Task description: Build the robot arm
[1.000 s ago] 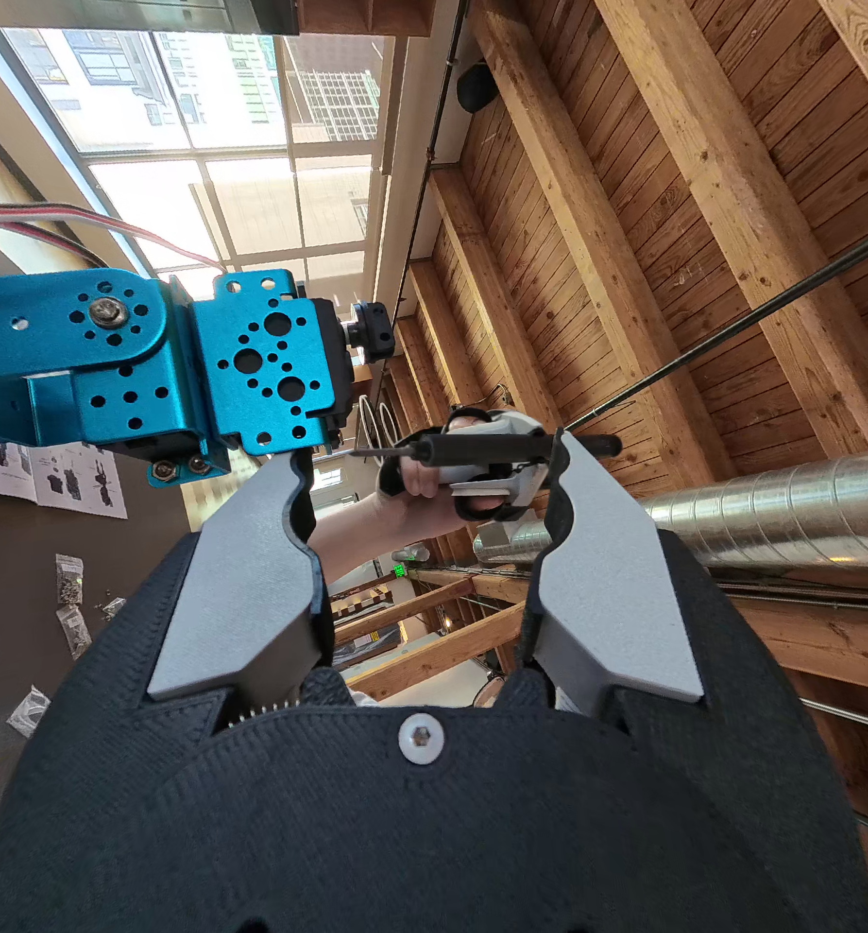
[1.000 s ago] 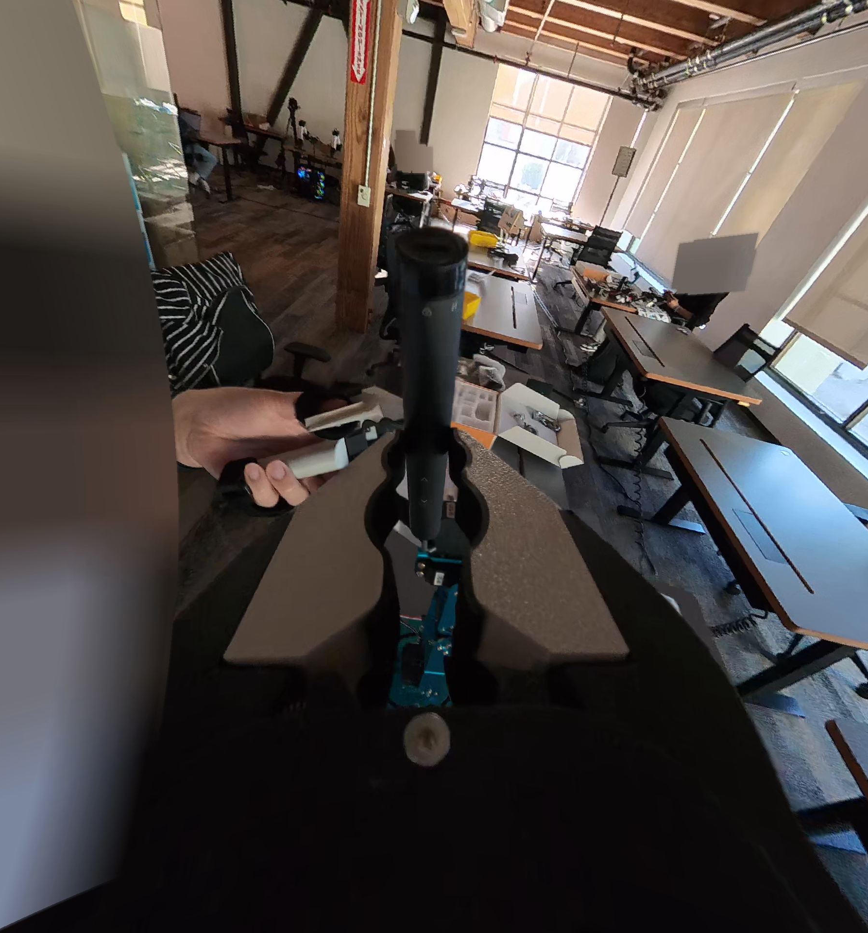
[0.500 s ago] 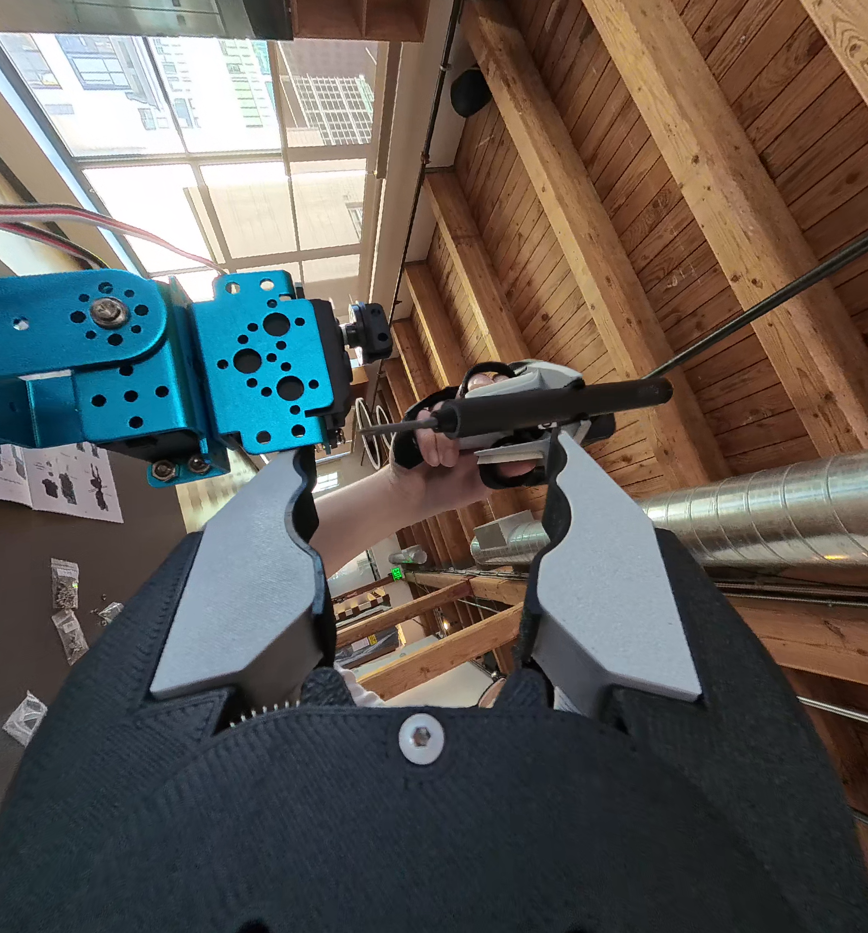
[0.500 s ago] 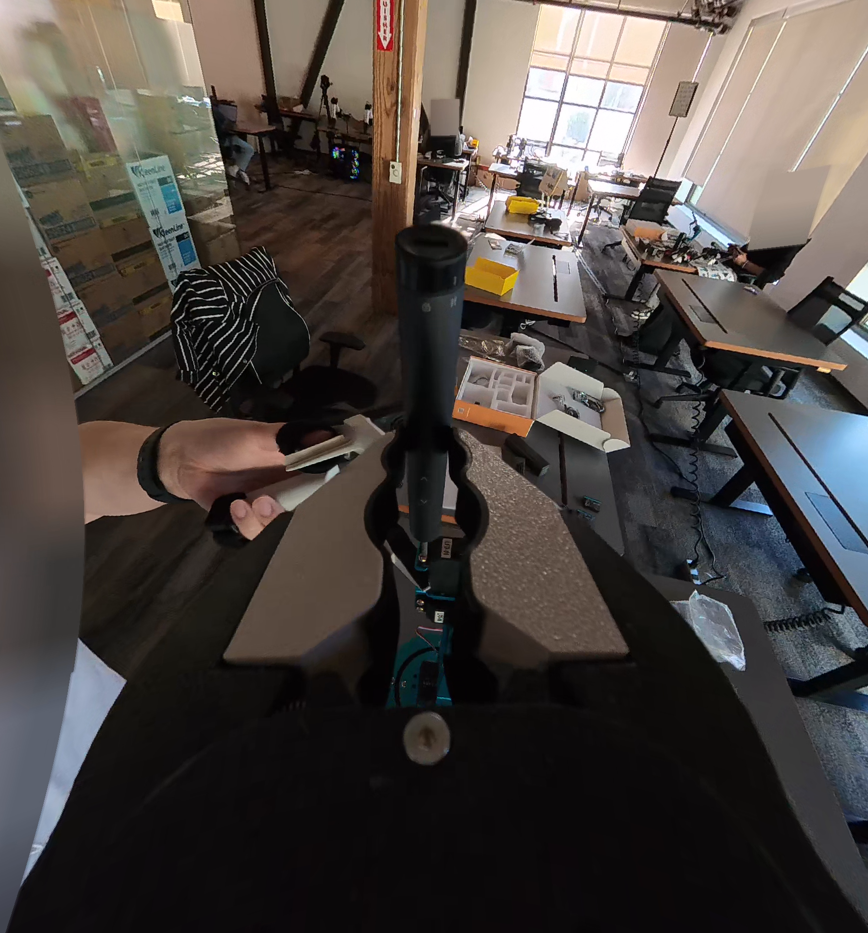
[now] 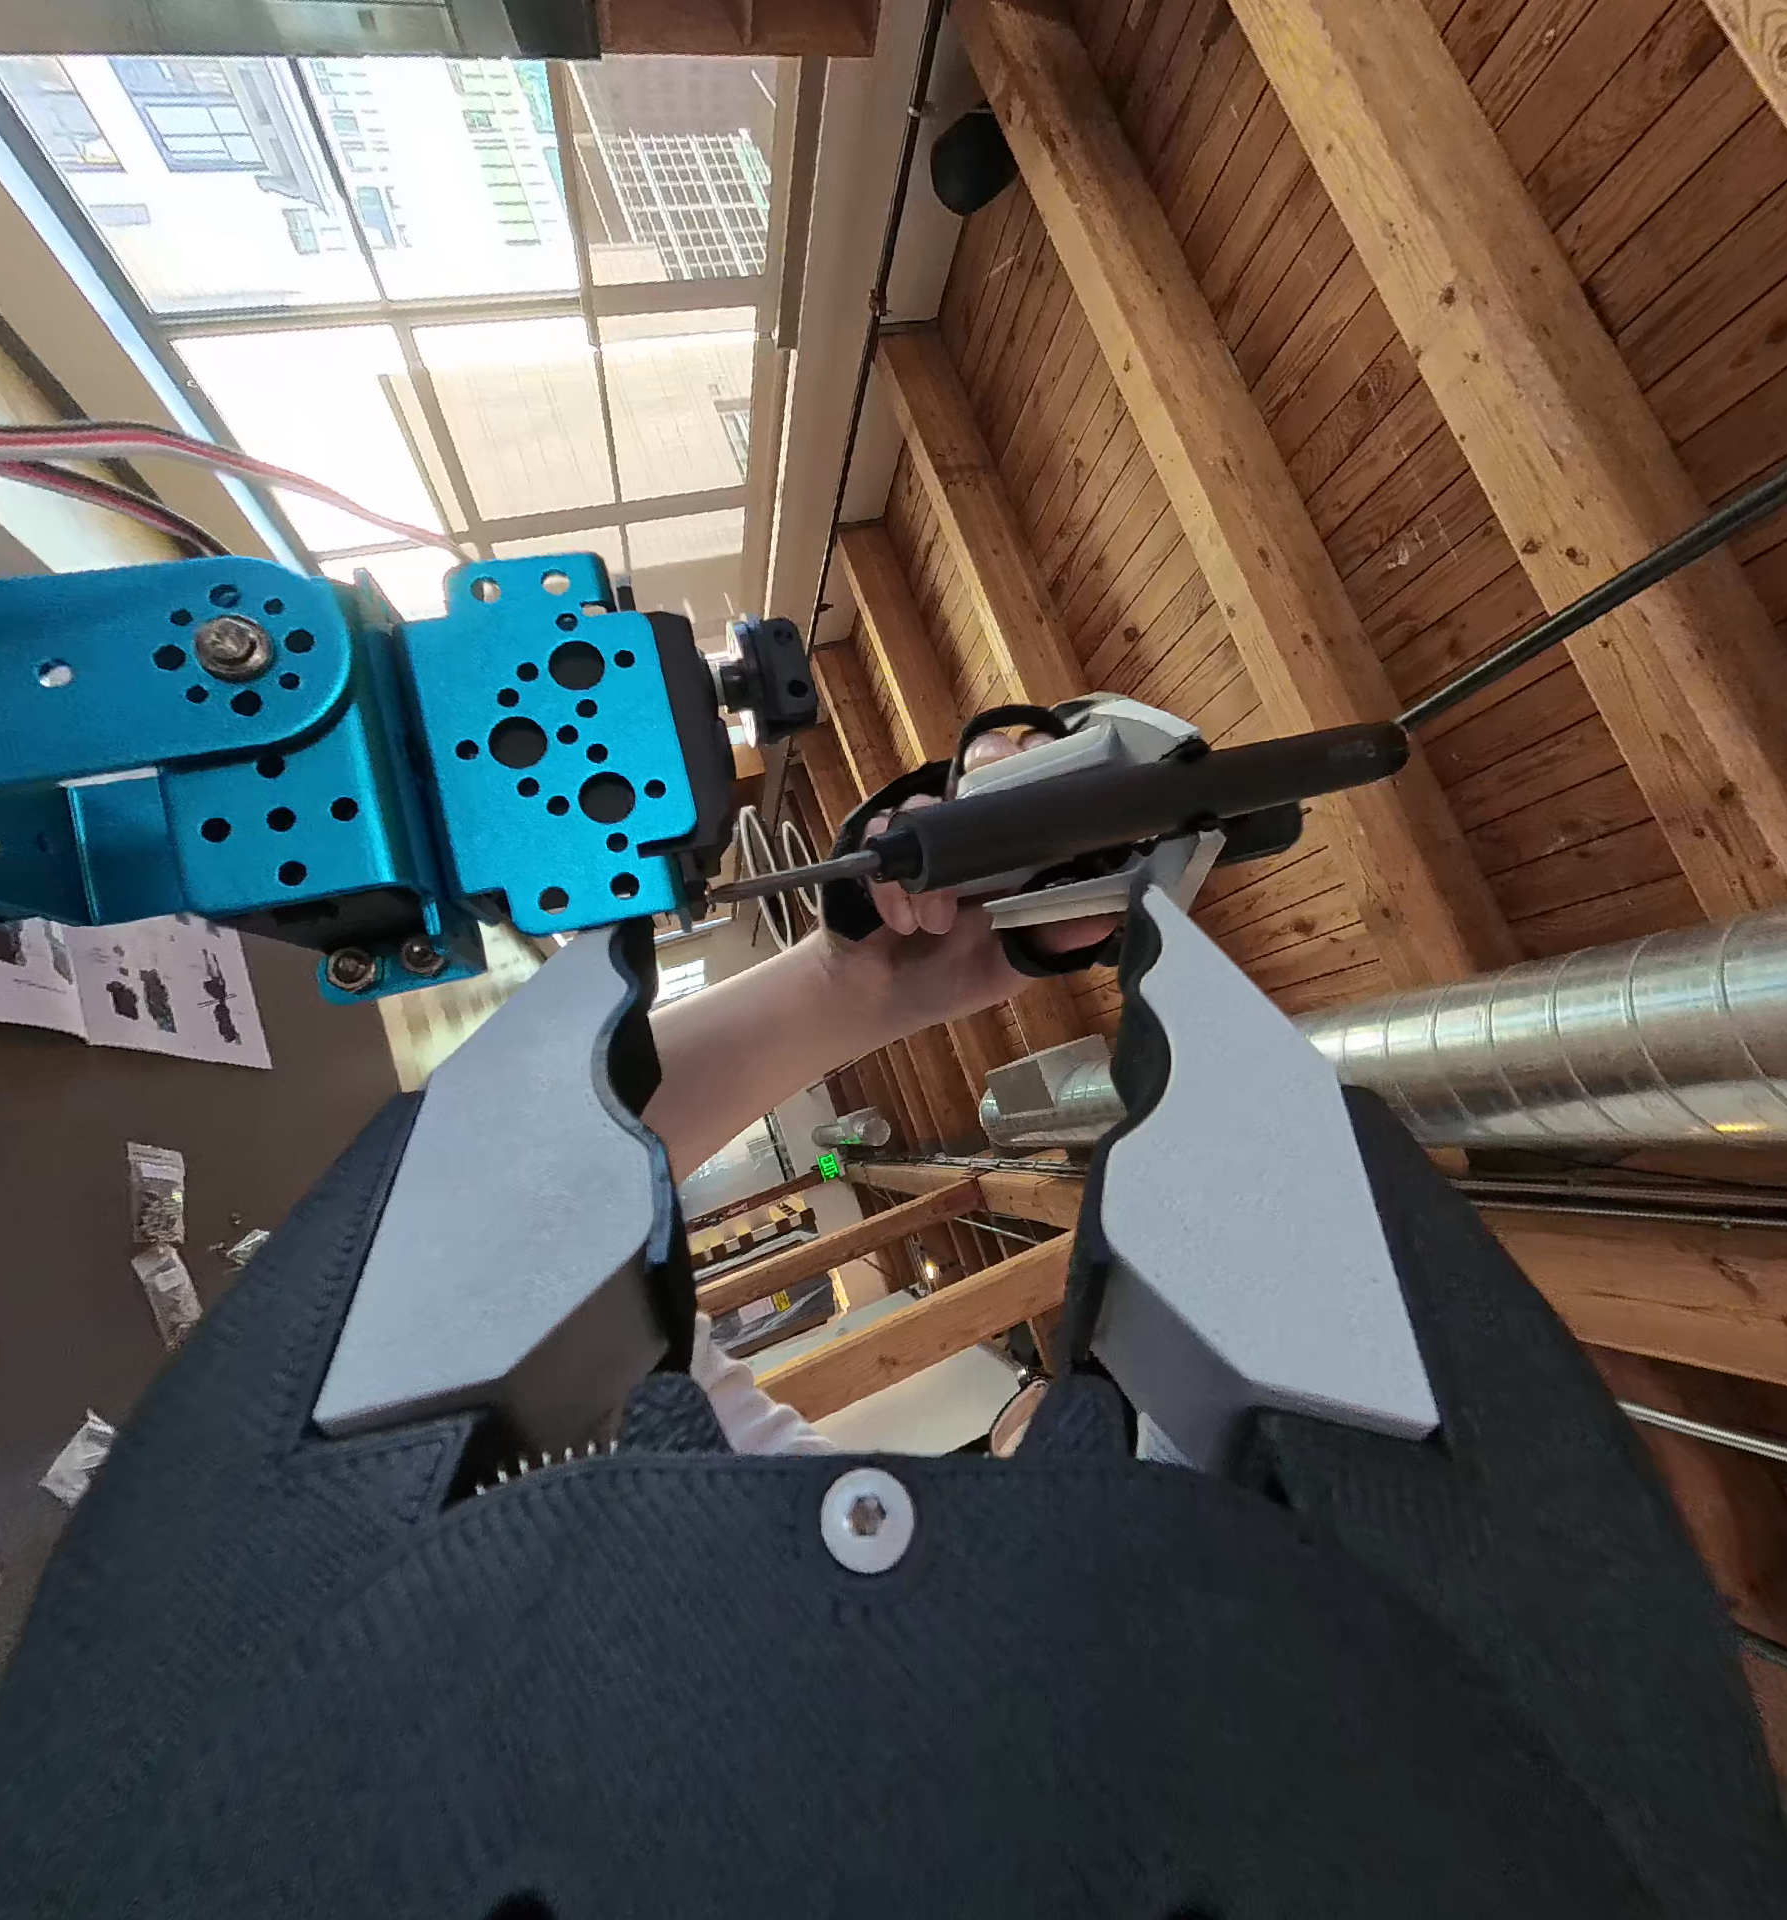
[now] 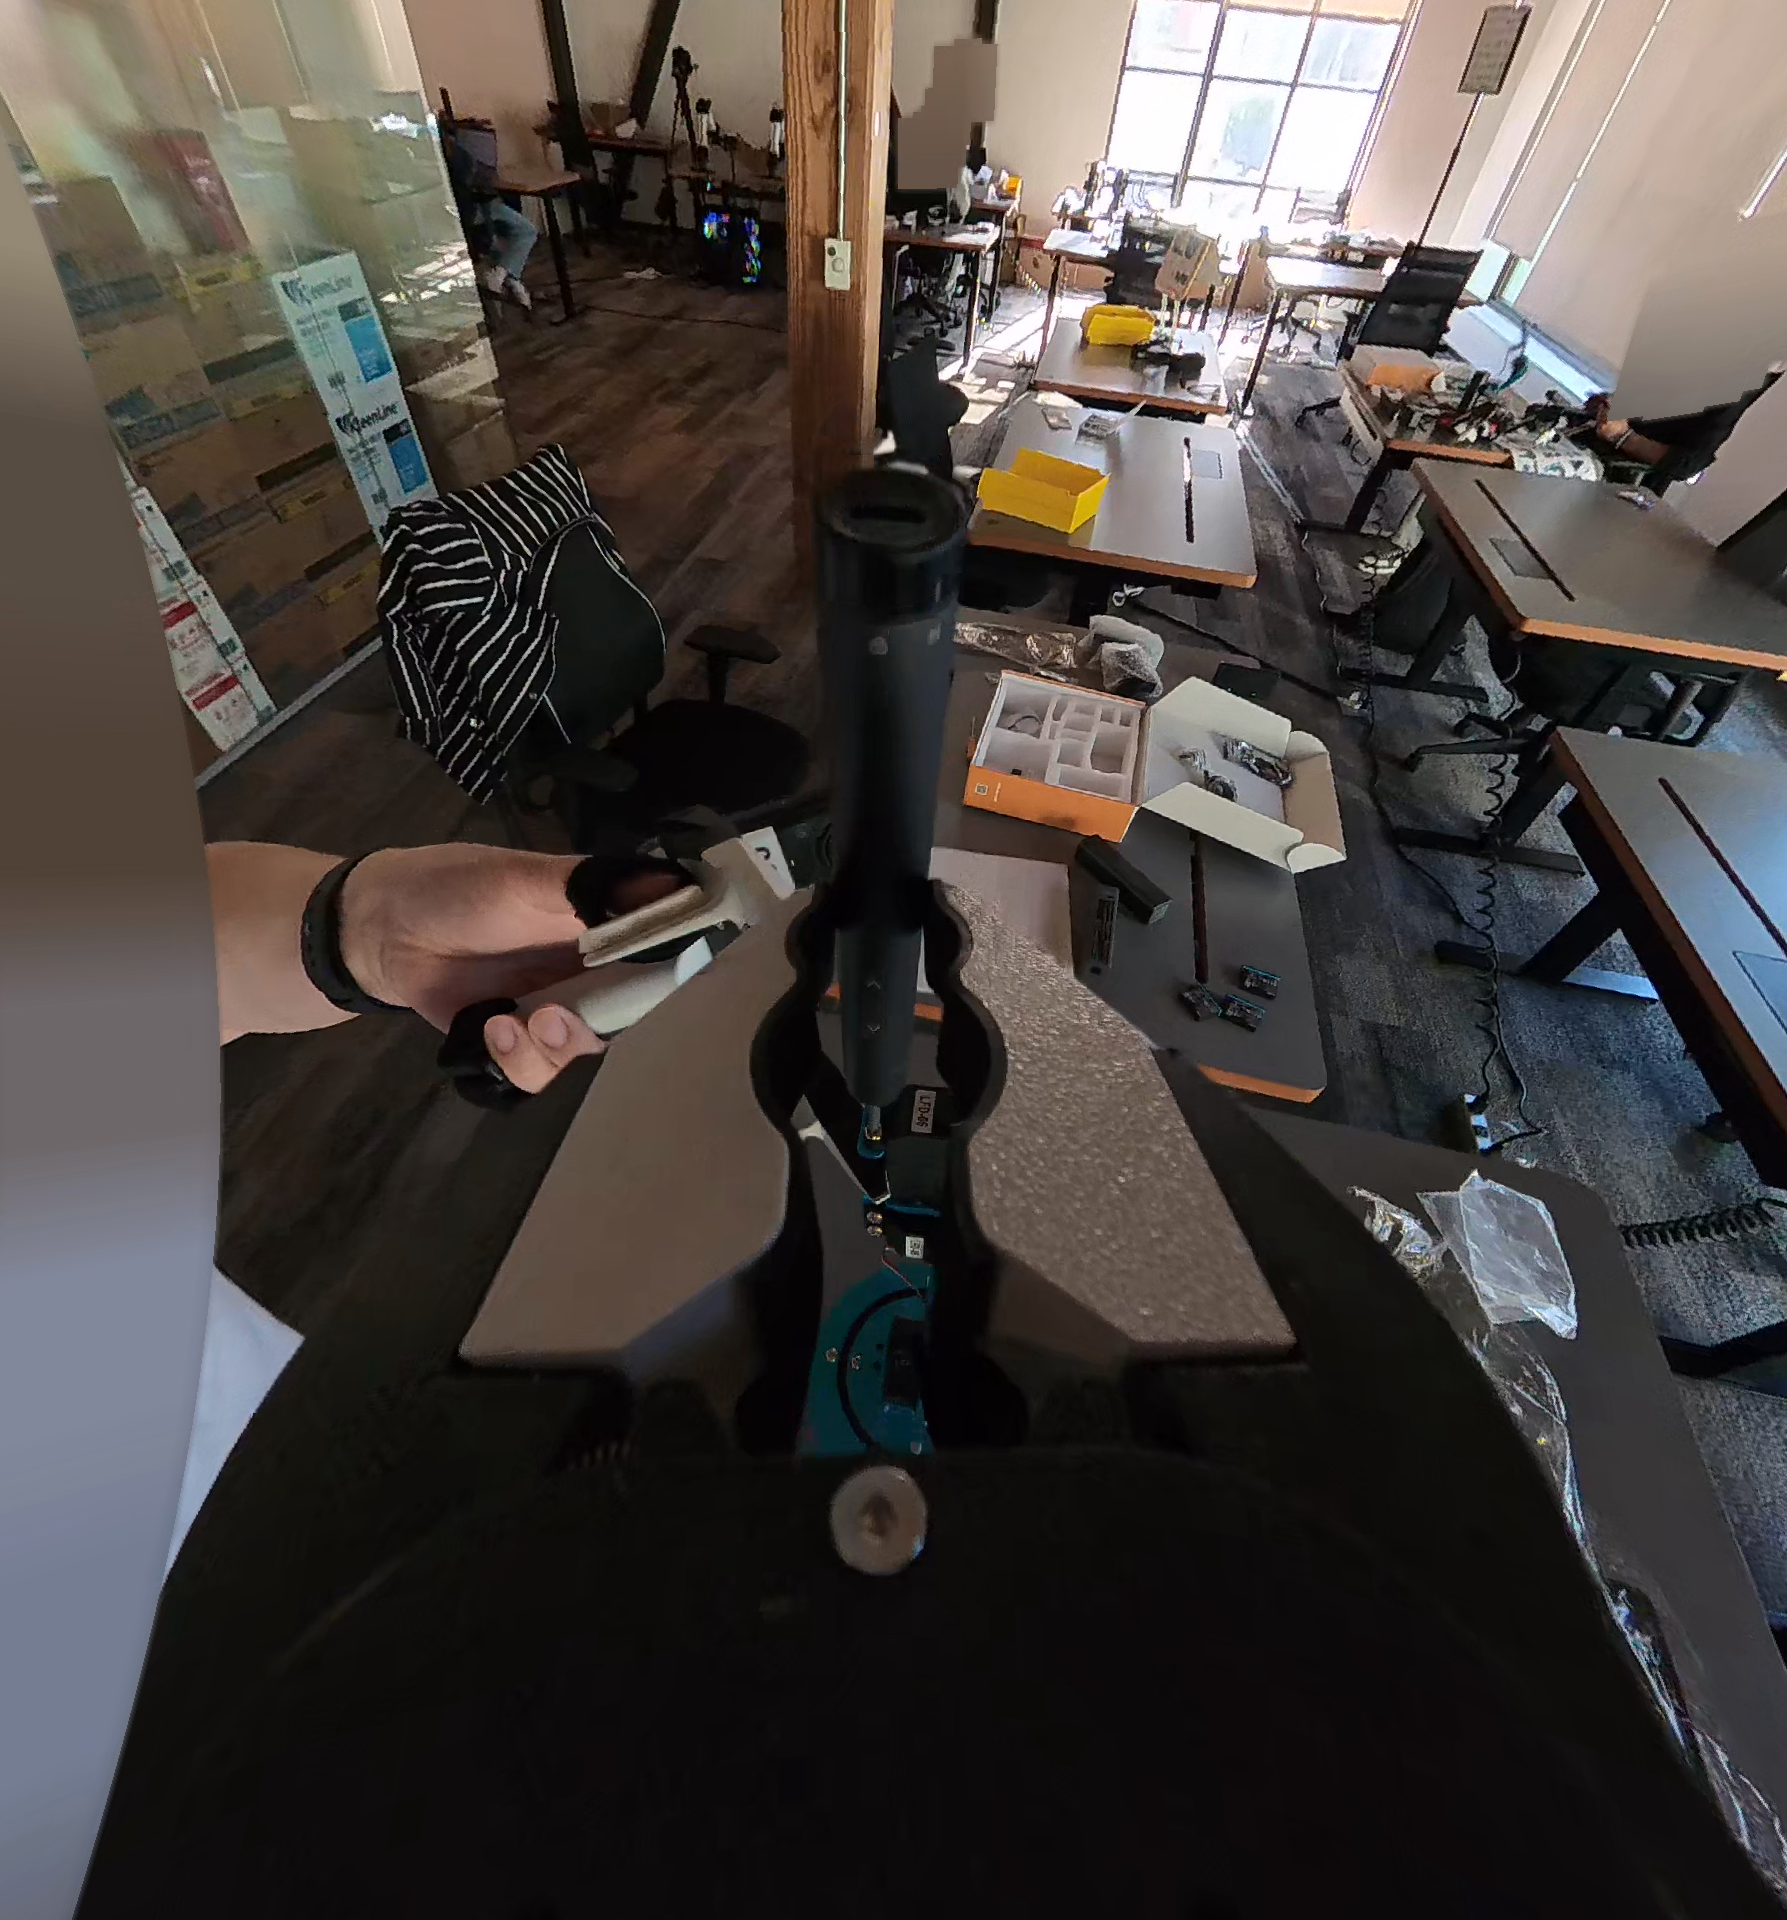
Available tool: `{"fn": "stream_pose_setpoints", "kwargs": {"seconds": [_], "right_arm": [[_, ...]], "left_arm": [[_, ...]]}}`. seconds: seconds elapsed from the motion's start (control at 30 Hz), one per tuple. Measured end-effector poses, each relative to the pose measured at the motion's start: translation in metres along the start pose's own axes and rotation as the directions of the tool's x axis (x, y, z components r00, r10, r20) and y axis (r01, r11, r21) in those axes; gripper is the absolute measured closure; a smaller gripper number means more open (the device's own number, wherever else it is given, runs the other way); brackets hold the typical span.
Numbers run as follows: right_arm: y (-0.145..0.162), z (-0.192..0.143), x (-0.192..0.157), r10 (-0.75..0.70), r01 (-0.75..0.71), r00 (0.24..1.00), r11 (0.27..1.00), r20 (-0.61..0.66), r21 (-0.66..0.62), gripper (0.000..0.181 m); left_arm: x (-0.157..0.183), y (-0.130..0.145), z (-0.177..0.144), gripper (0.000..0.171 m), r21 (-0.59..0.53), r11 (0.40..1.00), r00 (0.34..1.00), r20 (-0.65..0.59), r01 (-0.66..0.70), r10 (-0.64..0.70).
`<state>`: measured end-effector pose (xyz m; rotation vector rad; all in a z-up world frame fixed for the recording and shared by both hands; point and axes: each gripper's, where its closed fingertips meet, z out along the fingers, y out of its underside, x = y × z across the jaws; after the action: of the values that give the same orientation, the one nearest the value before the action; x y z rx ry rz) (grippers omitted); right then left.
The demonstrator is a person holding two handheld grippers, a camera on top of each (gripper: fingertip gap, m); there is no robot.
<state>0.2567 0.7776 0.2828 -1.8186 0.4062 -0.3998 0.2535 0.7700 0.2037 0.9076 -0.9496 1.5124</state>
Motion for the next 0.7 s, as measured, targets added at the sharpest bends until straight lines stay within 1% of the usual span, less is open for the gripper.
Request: {"fn": "stream_pose_setpoints", "kwargs": {"seconds": [0.07, 0.3, 0.47, 0.57, 0.7], "right_arm": [[-0.001, 0.003, 0.000, -0.001, 0.001, 1.000, 0.999, 0.019, -0.039, 0.166], [-0.005, 0.020, 0.003, -0.019, 0.019, 1.000, 0.991, 0.001, -0.130, 0.165], [-0.005, 0.025, 0.009, 0.018, -0.022, 1.000, 0.982, -0.023, -0.187, 0.165], [-0.003, 0.025, 0.016, 0.024, -0.036, 0.998, 0.979, -0.063, -0.202, 0.164], [-0.003, 0.023, 0.018, 0.011, -0.034, 0.992, 0.984, -0.126, -0.177, 0.164]], "left_arm": [[-0.001, 0.001, 0.000, 0.083, -0.012, 1.000, 1.000, 0.002, -0.016, 0.016], [-0.003, 0.003, -0.001, 0.087, -0.024, 0.998, 0.998, -0.007, -0.055, 0.055], [-0.003, 0.003, -0.001, 0.088, -0.016, 0.998, 0.998, -0.011, -0.056, 0.056], [-0.004, 0.002, -0.001, 0.090, -0.006, 0.999, 0.999, -0.017, -0.043, 0.042], [-0.004, 0.002, -0.001, 0.091, -0.002, 0.999, 0.999, -0.019, -0.042, 0.042]]}}
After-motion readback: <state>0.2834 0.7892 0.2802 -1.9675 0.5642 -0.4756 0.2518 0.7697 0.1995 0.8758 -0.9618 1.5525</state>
